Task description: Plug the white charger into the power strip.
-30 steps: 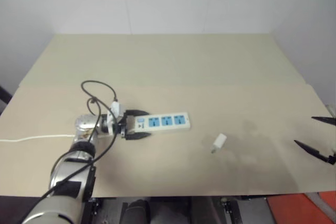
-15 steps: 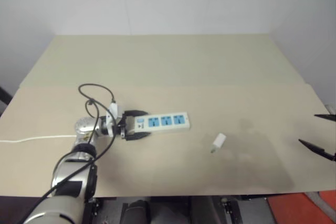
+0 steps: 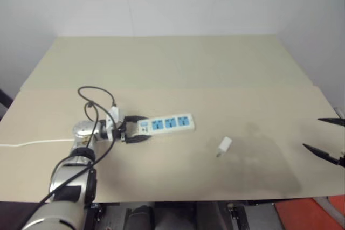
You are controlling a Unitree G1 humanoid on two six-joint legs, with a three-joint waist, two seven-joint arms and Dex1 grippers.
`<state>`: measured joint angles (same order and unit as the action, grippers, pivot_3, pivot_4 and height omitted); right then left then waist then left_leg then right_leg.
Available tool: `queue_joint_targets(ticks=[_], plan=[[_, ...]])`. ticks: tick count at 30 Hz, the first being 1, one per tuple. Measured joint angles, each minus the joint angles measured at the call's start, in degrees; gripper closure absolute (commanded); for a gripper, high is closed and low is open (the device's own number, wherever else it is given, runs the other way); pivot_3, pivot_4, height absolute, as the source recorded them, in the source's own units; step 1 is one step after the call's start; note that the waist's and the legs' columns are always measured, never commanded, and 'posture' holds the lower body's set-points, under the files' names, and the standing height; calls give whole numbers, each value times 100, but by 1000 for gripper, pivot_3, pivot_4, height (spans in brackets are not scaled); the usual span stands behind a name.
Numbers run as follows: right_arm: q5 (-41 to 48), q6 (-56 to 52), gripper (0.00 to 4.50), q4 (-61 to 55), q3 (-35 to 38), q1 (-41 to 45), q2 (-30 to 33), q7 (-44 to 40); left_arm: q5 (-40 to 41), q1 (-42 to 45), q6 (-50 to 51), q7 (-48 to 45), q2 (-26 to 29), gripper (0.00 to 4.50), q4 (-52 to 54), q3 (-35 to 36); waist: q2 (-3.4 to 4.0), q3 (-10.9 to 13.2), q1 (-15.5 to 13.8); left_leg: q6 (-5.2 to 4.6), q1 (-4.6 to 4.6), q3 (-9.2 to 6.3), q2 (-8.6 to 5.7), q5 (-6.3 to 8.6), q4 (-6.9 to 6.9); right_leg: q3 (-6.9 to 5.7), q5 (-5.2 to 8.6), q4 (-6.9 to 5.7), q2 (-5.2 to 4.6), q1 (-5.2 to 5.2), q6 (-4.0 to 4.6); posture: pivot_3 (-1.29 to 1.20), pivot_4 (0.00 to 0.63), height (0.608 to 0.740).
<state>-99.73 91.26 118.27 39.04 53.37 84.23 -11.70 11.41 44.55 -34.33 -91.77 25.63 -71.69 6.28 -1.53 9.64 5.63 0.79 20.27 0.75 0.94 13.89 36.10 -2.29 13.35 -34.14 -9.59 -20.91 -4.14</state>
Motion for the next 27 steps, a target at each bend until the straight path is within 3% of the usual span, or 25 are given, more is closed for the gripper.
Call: queue_joint_targets(ticks=[17, 20, 22, 24, 26, 27], plan=[[255, 0, 0, 0, -88, 396, -385, -85, -82, -28, 51, 10, -45, 1234, 103, -5, 8, -5, 3, 0, -2, -1, -2, 0, 7, 0, -3, 1, 0, 10, -4, 0, 150, 740], [1222, -906, 0, -1, 428, 1035, -834, -1832, -46, -60, 47, -12, -72, 1234, 198, -115, 4, -3, 22, -3, -3, -3, -1, -1, 16, -1, -14, 6, 0, 23, -8, 0, 150, 740], [2123, -2412, 0, -1, 966, 1863, -1232, -4021, -12, -58, 50, -17, -87, 1234, 243, -233, 3, 0, 36, -6, -1, -6, 2, 0, 35, -2, -24, 8, 3, 34, -13, 0, 150, 740], [2665, -4437, 0, -1, 960, 3092, -1533, -5728, 20, -61, 51, -19, -103, 1234, 271, -312, 28, 3, 12, -13, 6, -10, 2, 6, 55, -2, -27, -2, 4, 31, -11, 0, 150, 740], [3013, -7758, 0, -9, 302, 4980, -2051, -6513, 39, -35, 48, -23, -106, 1234, 319, -411, 67, 1, -40, -19, 38, -11, 4, 10, 61, 4, -24, -34, 5, -14, -3, 0, 150, 740], [3184, -9623, 0, -14, -96, 5795, -2440, -6349, 64, -30, 49, -32, -95, 1234, 331, -439, 80, -7, -66, -19, 67, -16, 7, 10, 67, 4, -17, -94, 6, -51, 10, 0, 150, 740]])
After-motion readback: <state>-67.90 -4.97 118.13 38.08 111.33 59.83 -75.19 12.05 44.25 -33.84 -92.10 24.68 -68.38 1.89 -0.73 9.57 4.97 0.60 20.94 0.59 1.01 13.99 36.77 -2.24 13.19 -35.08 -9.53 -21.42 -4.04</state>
